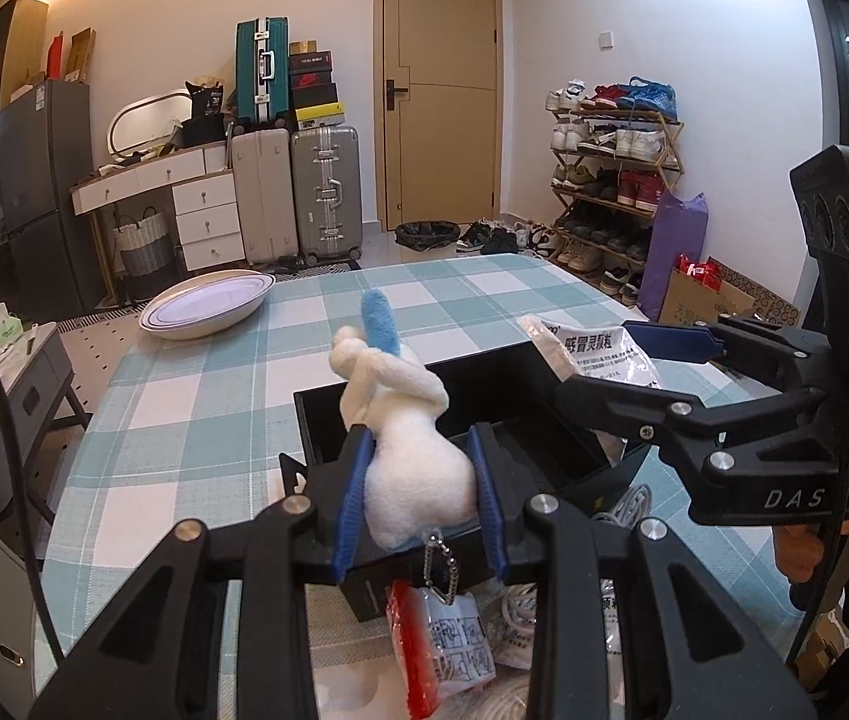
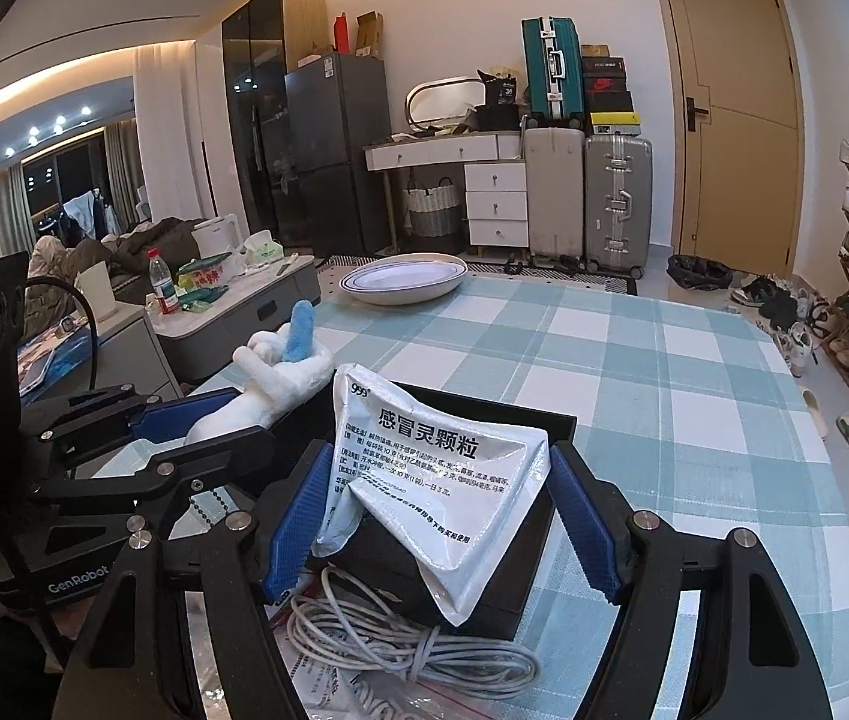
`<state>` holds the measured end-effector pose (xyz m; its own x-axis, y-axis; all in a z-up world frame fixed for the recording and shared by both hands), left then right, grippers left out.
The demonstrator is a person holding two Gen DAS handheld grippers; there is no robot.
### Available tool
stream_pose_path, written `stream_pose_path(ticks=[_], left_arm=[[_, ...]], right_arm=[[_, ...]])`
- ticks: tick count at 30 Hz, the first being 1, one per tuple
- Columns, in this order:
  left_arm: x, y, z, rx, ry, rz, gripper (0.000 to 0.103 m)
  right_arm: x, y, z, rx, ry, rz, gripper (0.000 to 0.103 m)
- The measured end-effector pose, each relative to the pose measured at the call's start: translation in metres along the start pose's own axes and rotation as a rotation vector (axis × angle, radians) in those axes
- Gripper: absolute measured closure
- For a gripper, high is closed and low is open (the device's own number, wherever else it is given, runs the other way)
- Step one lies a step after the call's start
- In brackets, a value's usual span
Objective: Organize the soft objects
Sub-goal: 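Carry the plush toy and the packet over the black box with both grippers, then open both grippers to drop the plush toy and packet into the box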
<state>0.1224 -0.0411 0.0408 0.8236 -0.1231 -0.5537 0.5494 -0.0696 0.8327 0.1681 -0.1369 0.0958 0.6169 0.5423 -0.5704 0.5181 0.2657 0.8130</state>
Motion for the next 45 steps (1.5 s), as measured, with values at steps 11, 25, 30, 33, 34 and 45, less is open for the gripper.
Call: stream_pose_path(ticks=[11,25,30,33,34,45], left_arm=[[0.018,-0.004,0.004,0.026,-0.009,-0.023,0.072],[0.038,-0.01,0.001,0.024,0.0,-0.069,0.071],[0.04,-0.011,0.002,0.035,-0.005,-0.088,0.069],[0.035,-0.01,0.001,0.031,-0.014,-0.089,0.05],[0.032,-0.01,0.001,0.029,-0.018,-0.085,0.045],[-0.018,-0.016,-0.001,0.059,0.005,0.016,0.0]], right_arm=[[0.022,-0.003,0.011,-0.004,0.011,-0.022,0.03],[0.04,-0.008,0.017,0.008,0.021,-0.044,0.029],[0.038,-0.008,0.017,0.019,0.041,-0.041,0.016],[0.03,-0.006,0.018,0.018,0.034,-0.022,0.009],[0.025,-0.006,0.018,0.019,0.034,-0.014,0.007],[-0.018,-0.02,0.025,0.089,0.053,-0.064,0.001]])
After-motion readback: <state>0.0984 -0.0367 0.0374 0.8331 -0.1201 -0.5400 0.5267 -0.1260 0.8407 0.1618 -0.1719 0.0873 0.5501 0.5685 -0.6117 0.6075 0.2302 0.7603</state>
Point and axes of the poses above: each gripper's, at about its wrist camera, not at the fingertips, and x roughly the way its jaws point, z to its right, y to its top, the point moved 3 cm from there along x, roughly the way its jaws point, and after that the axes turned 2 degrees about -z, right-handed, at the moved point
